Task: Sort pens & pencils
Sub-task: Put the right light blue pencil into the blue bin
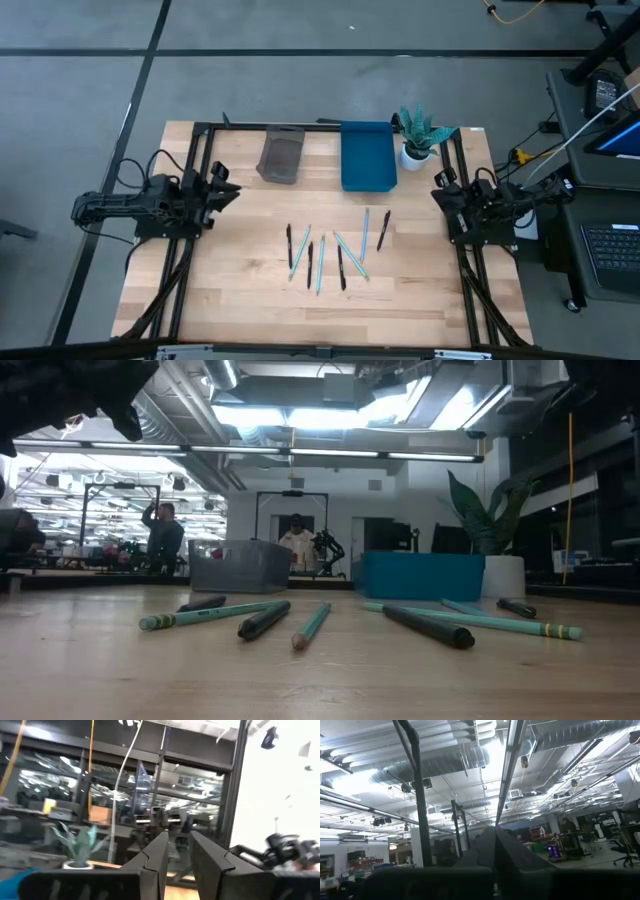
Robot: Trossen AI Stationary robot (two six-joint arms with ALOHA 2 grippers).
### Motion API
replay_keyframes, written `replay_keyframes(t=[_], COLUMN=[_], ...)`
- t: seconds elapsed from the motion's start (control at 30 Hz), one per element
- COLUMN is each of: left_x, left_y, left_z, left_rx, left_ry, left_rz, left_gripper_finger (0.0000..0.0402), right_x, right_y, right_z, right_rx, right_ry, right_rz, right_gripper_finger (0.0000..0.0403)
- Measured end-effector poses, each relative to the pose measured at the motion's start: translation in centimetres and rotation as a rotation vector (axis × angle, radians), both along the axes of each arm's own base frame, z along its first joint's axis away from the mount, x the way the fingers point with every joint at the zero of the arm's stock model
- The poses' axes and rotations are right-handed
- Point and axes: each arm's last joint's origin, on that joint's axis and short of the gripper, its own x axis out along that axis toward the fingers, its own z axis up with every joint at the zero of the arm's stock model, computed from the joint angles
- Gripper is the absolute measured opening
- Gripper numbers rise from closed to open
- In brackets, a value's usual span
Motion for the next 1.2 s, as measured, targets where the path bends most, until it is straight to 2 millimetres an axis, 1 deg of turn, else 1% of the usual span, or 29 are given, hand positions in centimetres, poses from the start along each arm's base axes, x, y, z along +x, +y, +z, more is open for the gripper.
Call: replay_keyframes(t=[0.13,0.2,0.3,0.43,0.53,0.63,0.8,0.93,1.0,1.07,1.2], left_x=[0.0,0.0,0.0,0.0,-0.1,-0.2,-1.0,-1.9,-2.3,-2.6,-2.3], left_y=[0.0,0.0,0.0,0.0,0.0,-0.1,-0.2,-0.3,-0.4,-0.5,-0.6], left_z=[0.0,0.0,0.0,0.0,0.4,1.1,3.8,6.6,8.2,10.2,13.4], left_rx=[-0.137,-0.173,-0.182,-0.200,-0.213,-0.203,-0.200,-0.200,-0.189,-0.165,-0.147], left_ry=[0.000,0.000,0.000,-0.006,-0.012,0.004,0.079,0.156,0.176,0.191,0.308], left_rz=[-0.063,-0.082,-0.086,-0.084,-0.114,-0.140,-0.128,-0.142,-0.164,-0.180,-0.201], left_gripper_finger=[0.0073,0.0073,0.0073,0.0073,0.0073,0.0073,0.0073,0.0073,0.0073,0.0073,0.0072], right_x=[-0.1,-0.1,-0.1,-0.1,0.0,0.2,1.1,2.8,4.0,5.1,7.9], right_y=[0.0,0.0,0.0,-0.1,-0.1,0.0,0.3,1.0,1.5,2.0,3.0], right_z=[0.2,0.2,0.1,0.1,0.1,0.8,4.1,7.5,9.8,12.4,17.9], right_rx=[0.035,0.046,0.031,0.074,0.084,0.064,0.024,0.057,0.064,0.049,-0.022], right_ry=[-0.022,-0.022,-0.021,-0.013,-0.006,0.030,0.108,0.233,0.287,0.324,0.432], right_rz=[0.021,0.036,0.051,0.036,0.026,0.019,0.018,0.116,0.162,0.201,0.213], right_gripper_finger=[0.0006,0.0006,0.0006,0.0006,0.0006,0.0006,0.0006,0.0006,0.0006,0.0006,0.0006])
